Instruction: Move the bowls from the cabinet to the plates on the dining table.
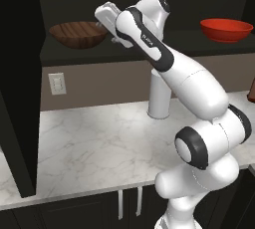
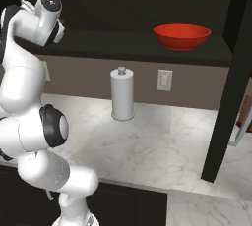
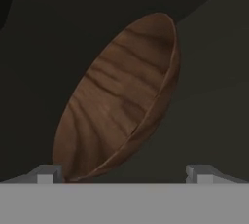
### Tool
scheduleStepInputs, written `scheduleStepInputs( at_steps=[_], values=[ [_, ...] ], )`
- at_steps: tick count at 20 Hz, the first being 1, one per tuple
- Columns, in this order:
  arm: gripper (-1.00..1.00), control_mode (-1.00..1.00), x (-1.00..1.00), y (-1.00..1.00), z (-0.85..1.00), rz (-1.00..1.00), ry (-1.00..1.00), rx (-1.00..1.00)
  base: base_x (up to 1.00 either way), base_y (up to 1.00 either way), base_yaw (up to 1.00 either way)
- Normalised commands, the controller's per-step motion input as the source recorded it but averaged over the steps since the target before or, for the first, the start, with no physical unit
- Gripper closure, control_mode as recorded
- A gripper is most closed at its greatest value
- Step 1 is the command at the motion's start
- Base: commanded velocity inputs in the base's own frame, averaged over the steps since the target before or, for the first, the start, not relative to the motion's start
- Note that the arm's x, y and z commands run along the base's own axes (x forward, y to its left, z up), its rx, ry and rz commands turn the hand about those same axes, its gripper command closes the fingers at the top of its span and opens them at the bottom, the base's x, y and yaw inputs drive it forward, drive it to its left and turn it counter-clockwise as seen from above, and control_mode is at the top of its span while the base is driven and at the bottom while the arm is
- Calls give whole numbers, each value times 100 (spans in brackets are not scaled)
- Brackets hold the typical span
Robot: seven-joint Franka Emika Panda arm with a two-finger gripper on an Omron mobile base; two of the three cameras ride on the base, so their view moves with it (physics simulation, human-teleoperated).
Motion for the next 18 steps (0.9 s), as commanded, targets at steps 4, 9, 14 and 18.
scheduleStepInputs(
  at_steps=[4,9,14,18],
  values=[
    [-100,-100,30,0,-16,0,0,0,0,0,0],
    [-100,-100,36,0,-12,0,0,0,0,0,0],
    [-100,-100,29,3,-3,0,0,0,0,0,0],
    [-100,-100,17,14,0,0,0,0,0,0,0]
  ],
)
